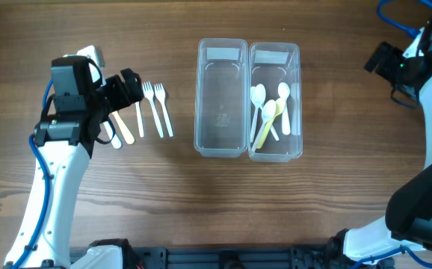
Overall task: Pack container
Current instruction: 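Move left gripper to the light blue fork and grasp it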
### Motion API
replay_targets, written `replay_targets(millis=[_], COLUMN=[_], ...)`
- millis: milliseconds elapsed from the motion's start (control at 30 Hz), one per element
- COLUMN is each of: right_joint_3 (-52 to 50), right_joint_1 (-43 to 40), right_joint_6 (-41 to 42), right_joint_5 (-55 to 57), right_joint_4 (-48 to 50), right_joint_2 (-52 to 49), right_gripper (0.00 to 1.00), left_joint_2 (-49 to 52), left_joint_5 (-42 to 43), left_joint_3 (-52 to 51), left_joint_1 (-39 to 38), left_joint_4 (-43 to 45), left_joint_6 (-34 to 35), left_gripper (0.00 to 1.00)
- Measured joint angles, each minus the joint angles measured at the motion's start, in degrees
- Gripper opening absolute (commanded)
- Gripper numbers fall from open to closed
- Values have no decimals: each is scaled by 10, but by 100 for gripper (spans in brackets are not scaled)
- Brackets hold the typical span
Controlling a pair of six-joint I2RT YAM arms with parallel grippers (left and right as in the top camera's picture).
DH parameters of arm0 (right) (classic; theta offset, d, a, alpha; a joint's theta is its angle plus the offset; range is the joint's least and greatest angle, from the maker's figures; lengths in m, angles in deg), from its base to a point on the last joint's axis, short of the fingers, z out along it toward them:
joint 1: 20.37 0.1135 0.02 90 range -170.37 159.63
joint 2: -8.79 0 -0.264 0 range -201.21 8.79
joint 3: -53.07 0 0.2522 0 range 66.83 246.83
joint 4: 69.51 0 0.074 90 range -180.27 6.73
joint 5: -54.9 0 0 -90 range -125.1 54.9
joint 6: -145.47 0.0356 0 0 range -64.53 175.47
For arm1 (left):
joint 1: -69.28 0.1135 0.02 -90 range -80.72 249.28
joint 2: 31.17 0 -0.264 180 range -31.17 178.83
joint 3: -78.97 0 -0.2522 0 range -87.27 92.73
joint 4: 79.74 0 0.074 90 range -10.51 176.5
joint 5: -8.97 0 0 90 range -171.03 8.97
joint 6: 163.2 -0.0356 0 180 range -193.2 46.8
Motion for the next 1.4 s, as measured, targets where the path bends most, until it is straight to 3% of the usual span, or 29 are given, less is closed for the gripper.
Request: replay_targets(millis=[133, 300, 433, 600, 833, 967, 1200, 1267, 1400], right_joint_3=[0, 0, 0, 0, 0, 0, 0, 0, 0], right_joint_1=[1, 1, 1, 1, 1, 1, 1, 1, 1], right_joint_6=[0, 0, 0, 0, 0, 0, 0, 0, 0], right_joint_5=[-13, -15, -15, -15, -15, -15, -15, -15, -15], right_joint_4=[-2, -2, 8, 11, 7, 6, 6, 6, 6], right_joint_2=[0, 0, 0, 0, 0, 0, 0, 0, 0], right_gripper=[100, 99, 99, 99, 99, 99, 99, 99, 99], left_joint_2=[53, 127, 160, 246, 273, 291, 294, 294, 294], left_joint_5=[-34, 11, 17, -8, -35, -43, -45, -46, -47], left_joint_3=[3, 3, 3, 3, 3, 3, 3, 3, 3], left_joint_1=[22, 117, 137, 137, 137, 137, 137, 137, 137], left_joint_4=[-96, -152, -152, -146, -52, -30, -28, -28, -28], left_joint_6=[33, 43, 27, -45, -107, -122, -131, -133, -132], left_gripper=[88, 79, 79, 76, 69, 59, 31, 19, 9])
